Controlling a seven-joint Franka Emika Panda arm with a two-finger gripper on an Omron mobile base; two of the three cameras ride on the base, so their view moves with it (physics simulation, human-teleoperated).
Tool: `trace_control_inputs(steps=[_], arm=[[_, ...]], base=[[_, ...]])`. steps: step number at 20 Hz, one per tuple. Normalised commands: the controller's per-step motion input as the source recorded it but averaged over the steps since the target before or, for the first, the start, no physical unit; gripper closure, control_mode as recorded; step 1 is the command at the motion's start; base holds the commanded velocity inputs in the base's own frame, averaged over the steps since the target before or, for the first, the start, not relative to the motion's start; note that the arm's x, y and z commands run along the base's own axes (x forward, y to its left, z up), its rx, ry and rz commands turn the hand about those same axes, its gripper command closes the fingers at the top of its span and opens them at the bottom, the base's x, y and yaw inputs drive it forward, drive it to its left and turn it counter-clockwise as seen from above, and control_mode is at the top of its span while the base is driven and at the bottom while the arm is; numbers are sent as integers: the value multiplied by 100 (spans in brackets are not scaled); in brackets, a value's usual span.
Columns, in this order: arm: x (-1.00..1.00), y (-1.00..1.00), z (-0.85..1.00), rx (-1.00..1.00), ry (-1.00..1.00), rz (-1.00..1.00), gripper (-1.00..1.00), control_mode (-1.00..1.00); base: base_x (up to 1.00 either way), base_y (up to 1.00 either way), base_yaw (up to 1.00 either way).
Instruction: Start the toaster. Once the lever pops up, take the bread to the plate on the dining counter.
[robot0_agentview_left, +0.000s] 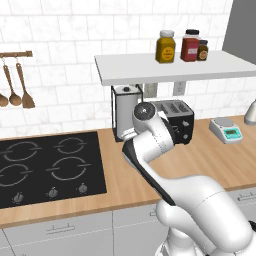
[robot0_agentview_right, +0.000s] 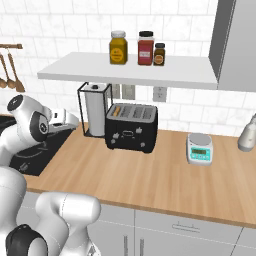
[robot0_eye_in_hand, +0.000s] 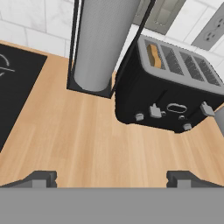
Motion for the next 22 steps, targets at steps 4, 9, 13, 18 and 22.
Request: trace_control_inputs(steps=[4, 9, 13, 18, 22], arm=[[0, 0, 0, 0, 0, 0, -100, -100], [0, 0, 0, 0, 0, 0, -100, -100], [0, 0, 0, 0, 0, 0, -100, -100], [0, 0, 0, 0, 0, 0, -100, -100], [0, 0, 0, 0, 0, 0, -100, -100]], base=[[0, 0, 0], [0, 0, 0], [0, 0, 0], [0, 0, 0], [0, 0, 0]])
